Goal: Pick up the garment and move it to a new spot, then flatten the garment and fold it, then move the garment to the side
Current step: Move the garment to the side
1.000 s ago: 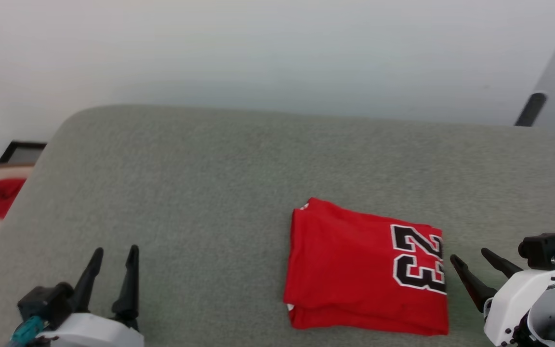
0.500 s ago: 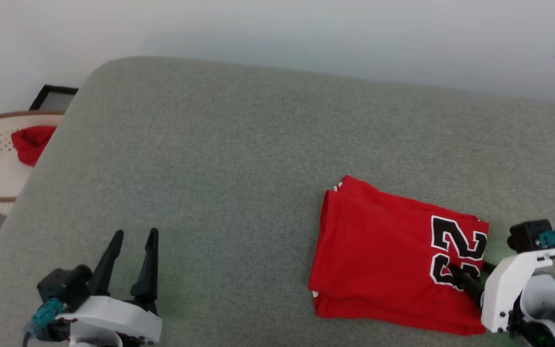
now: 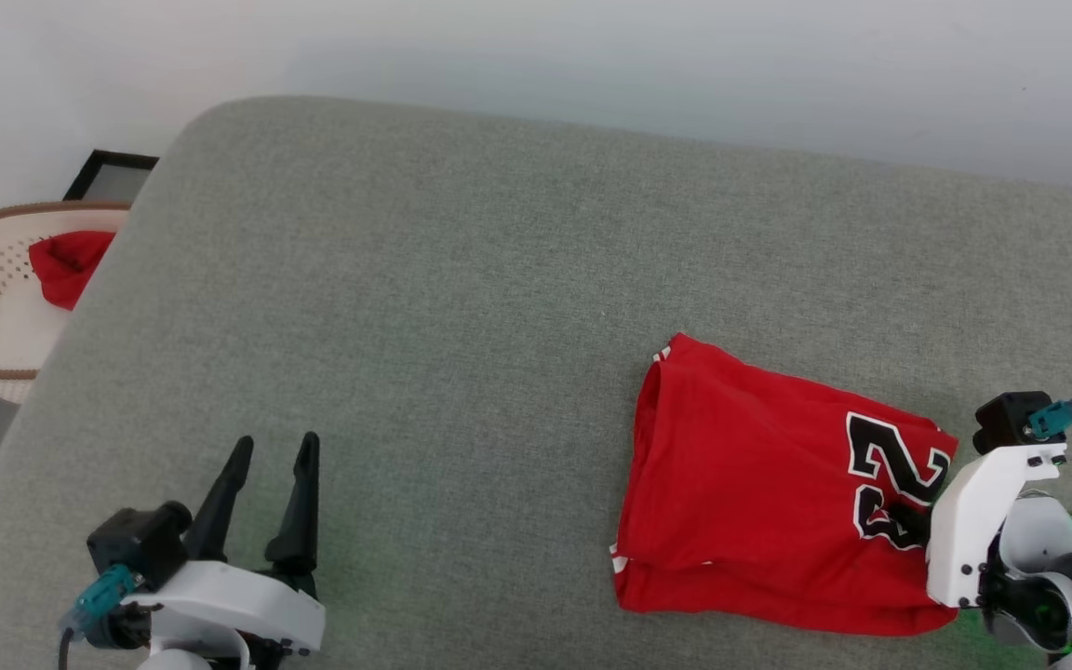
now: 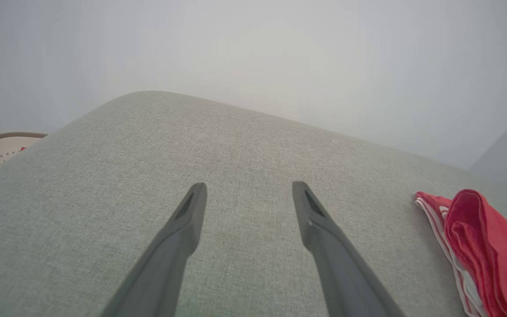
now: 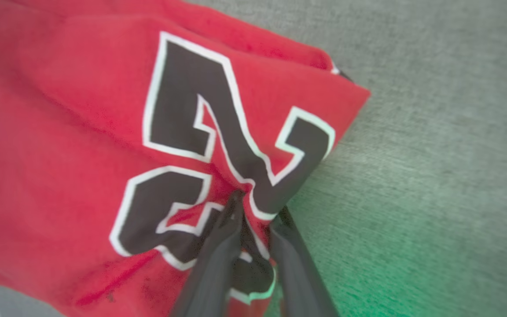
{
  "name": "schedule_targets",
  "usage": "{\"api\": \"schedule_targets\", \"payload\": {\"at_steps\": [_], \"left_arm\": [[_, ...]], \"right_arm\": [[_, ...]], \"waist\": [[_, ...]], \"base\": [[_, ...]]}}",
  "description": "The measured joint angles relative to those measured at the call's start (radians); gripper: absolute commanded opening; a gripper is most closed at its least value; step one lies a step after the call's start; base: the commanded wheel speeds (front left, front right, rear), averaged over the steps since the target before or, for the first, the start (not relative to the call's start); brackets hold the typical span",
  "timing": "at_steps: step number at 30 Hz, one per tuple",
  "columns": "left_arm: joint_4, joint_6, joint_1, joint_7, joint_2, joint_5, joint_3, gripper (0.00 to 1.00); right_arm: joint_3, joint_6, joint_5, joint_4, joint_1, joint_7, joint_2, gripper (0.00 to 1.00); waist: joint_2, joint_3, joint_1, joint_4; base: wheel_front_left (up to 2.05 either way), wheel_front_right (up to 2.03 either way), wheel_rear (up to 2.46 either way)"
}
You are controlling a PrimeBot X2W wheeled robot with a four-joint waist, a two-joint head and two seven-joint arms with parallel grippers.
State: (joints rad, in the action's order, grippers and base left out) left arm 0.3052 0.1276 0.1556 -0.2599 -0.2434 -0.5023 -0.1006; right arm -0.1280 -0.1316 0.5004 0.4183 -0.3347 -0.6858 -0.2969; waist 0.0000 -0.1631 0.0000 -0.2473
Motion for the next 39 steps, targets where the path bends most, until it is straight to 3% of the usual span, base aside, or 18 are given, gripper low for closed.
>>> {"api": "schedule_targets", "payload": {"at_steps": [6,12,30,39], "left_arm": [[0.007,0.0,0.0,-0.001,-0.002,-0.006,0.007,1.0],[-0.001,0.0,0.0,-0.002,-0.002,-0.002,0.008,1.0],[-0.054,0.001,0.036,-0.004,-0.007,0.028,-0.011,1.0],[-0.059,0.001,0.104,-0.004,-0.044,0.027,-0.049,1.0]], "right_arm": [[0.031,0.0,0.002,-0.017,-0.01,-0.049,0.019,0.0],[0.026,0.0,0.003,-0.067,-0.024,-0.095,-0.007,0.0],[-0.043,0.0,0.019,-0.132,-0.188,-0.132,-0.219,0.0],[-0.081,0.0,0.033,-0.057,-0.289,-0.012,-0.31,0.0]], "waist": [[0.0,0.006,0.0,0.012],[0.0,0.018,0.0,0.037],[0.0,-0.004,0.0,0.2],[0.0,-0.06,0.0,0.319]], "base": [[0.0,0.0,0.0],[0.0,0.0,0.0],[0.0,0.0,0.0],[0.0,0.0,0.0]]}}
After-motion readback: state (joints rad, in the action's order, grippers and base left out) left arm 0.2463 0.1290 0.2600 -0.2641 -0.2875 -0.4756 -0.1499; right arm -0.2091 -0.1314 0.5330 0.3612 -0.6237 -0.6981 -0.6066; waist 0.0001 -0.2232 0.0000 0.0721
